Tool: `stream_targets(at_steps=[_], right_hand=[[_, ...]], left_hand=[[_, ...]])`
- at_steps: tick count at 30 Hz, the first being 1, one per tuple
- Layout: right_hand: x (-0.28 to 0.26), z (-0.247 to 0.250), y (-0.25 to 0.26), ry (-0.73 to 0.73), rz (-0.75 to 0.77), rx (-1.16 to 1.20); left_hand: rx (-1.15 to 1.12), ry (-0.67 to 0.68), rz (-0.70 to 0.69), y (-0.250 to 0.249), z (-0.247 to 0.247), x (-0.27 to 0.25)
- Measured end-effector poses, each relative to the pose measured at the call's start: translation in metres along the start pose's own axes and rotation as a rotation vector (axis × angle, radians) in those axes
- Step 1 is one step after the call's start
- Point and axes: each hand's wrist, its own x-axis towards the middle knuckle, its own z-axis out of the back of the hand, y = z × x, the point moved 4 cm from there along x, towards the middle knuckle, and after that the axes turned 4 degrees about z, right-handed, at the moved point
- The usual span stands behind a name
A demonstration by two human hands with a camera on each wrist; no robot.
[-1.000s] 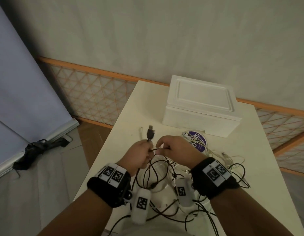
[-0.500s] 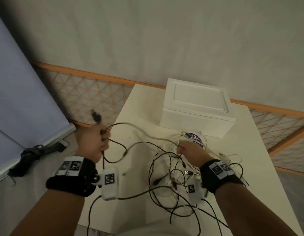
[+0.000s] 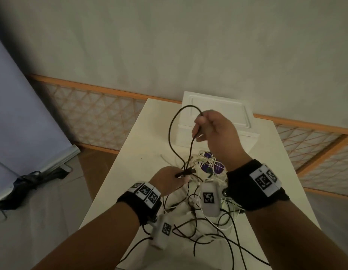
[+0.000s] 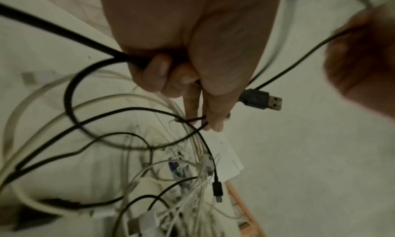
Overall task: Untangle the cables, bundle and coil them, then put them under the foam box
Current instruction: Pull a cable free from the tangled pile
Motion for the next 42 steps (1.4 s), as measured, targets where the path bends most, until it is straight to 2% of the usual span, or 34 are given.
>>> stream_targets(at_steps=[3,4,5,7,9,10,12,13,14,15,17,20,22,24,28,30,32,34,36,38,42], right_hand=[[0.003,0.04,0.015,-0.276,0.005,0.19],[0.003,0.055,0.016,-0.349,0.01,0.181],[0.004,0.07,0.014,-0.388,0.024,0.045],[0.006,0.092,0.002,-0.308,0.038,-0.43],[0.003,0.105,-0.022,-0.144,-0.05,-0.824],[-0.002,0.11,-0.037,-0.075,-0.155,-0.998],[-0.017,0.112,-0.059,0.051,-0.47,-1.305],[-0.025,0.107,-0.064,0.113,-0.584,-1.382],[-0.03,0.097,-0.067,0.19,-0.631,-1.399],[-0.033,0.086,-0.07,0.255,-0.622,-1.391],[-0.033,0.056,-0.071,0.326,-0.44,-1.297],[-0.034,0.0,-0.062,0.471,-0.078,-0.915],[-0.043,-0.036,-0.06,0.655,0.013,-0.746],[-0.05,-0.054,-0.07,0.751,-0.012,-0.674],[-0.051,-0.044,-0.085,0.72,-0.076,-0.669],[-0.053,-0.034,-0.092,0.687,-0.131,-0.674],[-0.054,-0.037,-0.095,0.611,-0.233,-0.39],[-0.059,-0.056,-0.096,0.623,-0.343,-0.026],[-0.068,-0.078,-0.102,0.652,-0.402,0.126],[-0.076,-0.083,-0.099,0.629,-0.452,0.147],[-0.081,-0.035,-0.105,0.679,-0.29,-0.309]], left_hand=[[0.215,0.067,0.107,0.033,-0.006,0.01],[0.228,0.073,0.184,0.051,-0.006,0.014],[0.222,0.061,0.259,0.07,-0.003,0.015],[0.114,-0.009,0.388,0.101,0.005,0.013],[-0.099,-0.126,0.451,0.117,0.015,0.008],[-0.211,-0.192,0.465,0.121,0.02,0.005],[-0.428,-0.329,0.487,0.126,0.031,0.003],[-0.557,-0.388,0.499,0.127,0.035,0.0],[-0.654,-0.428,0.503,0.124,0.039,-0.003],[-0.702,-0.435,0.488,0.118,0.042,-0.006],[-0.63,-0.33,0.412,0.095,0.045,-0.012],[-0.388,0.005,0.252,0.052,0.04,-0.02],[-0.404,0.185,0.172,0.032,0.034,-0.027],[-0.481,0.252,0.128,0.019,0.032,-0.035],[-0.621,0.199,0.05,0.017,0.038,-0.042],[-0.87,0.174,0.065,0.022,0.039,-0.04],[-1.233,0.241,0.081,0.016,0.037,-0.04],[-1.487,0.315,0.033,0.002,0.032,-0.039],[-1.567,0.265,-0.007,-0.012,0.028,-0.035],[-1.645,0.112,0.003,-0.012,0.028,-0.028],[-1.959,-0.343,0.156,0.051,0.048,-0.012]])
